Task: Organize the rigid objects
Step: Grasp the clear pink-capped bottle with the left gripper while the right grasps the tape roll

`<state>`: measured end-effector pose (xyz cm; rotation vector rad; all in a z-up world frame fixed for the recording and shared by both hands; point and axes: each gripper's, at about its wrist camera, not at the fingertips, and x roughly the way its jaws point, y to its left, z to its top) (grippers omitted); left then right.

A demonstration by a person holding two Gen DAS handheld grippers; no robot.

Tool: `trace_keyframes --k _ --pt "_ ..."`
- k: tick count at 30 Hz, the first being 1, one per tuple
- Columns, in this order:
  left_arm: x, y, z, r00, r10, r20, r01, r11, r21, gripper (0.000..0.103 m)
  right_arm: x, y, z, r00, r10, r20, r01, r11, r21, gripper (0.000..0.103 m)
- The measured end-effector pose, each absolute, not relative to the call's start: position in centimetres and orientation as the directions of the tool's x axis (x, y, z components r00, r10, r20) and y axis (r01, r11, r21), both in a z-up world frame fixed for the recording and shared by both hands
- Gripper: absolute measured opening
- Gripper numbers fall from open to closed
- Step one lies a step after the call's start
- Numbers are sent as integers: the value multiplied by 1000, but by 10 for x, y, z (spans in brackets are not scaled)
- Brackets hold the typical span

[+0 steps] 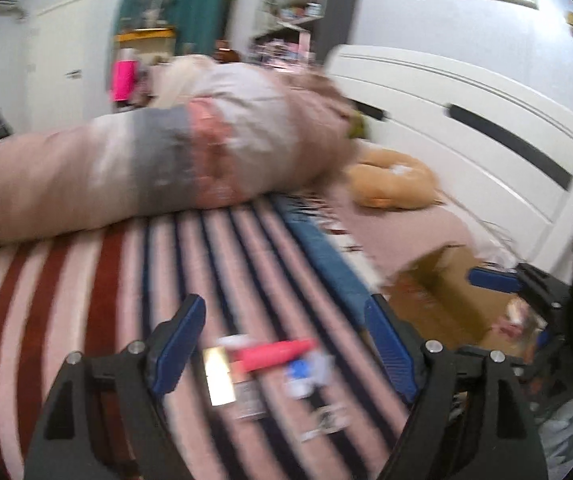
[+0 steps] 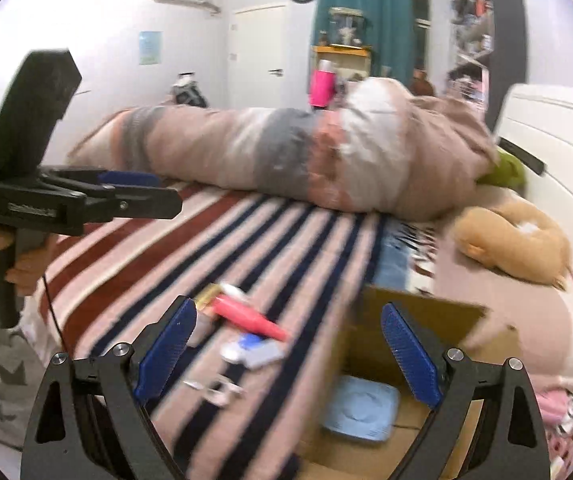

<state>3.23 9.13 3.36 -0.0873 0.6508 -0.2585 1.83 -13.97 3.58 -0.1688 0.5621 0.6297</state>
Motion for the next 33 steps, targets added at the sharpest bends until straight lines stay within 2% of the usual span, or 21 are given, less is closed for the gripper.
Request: trace_keyframes --k 4,8,15,19,21,22,27,29,33 --pt "26 133 1 768 -165 -619 99 985 -139 80 20 -93 20 580 557 -594 -664 746 51 78" --pt "32 157 -45 729 -134 -672 44 988 -149 80 29 -58 -22 503 545 -671 -668 738 99 73" --pt "40 149 -121 634 -224 -740 65 969 -238 80 40 -54 -109 433 444 -785 -590 797 126 71" --pt "48 130 -145 579 -283 -764 104 956 -275 79 44 -56 -143 417 391 -821 -557 823 109 59" --pt "53 118 -155 557 -313 -769 124 947 -296 73 46 -59 -152 414 375 -830 -538 836 109 46" --pt "54 112 -159 546 -324 -773 133 944 -302 68 46 -60 -155 408 376 -832 -534 838 116 44" --pt "68 88 -180 508 -340 -792 143 939 -312 46 38 -63 -153 419 355 -836 -529 843 94 44" --pt "72 84 -187 514 -296 -805 109 953 -281 36 33 -66 -150 421 356 -834 -538 838 86 44" --pt "66 85 -185 516 -317 -796 132 947 -291 33 27 -71 -146 418 361 -834 -549 831 85 44"
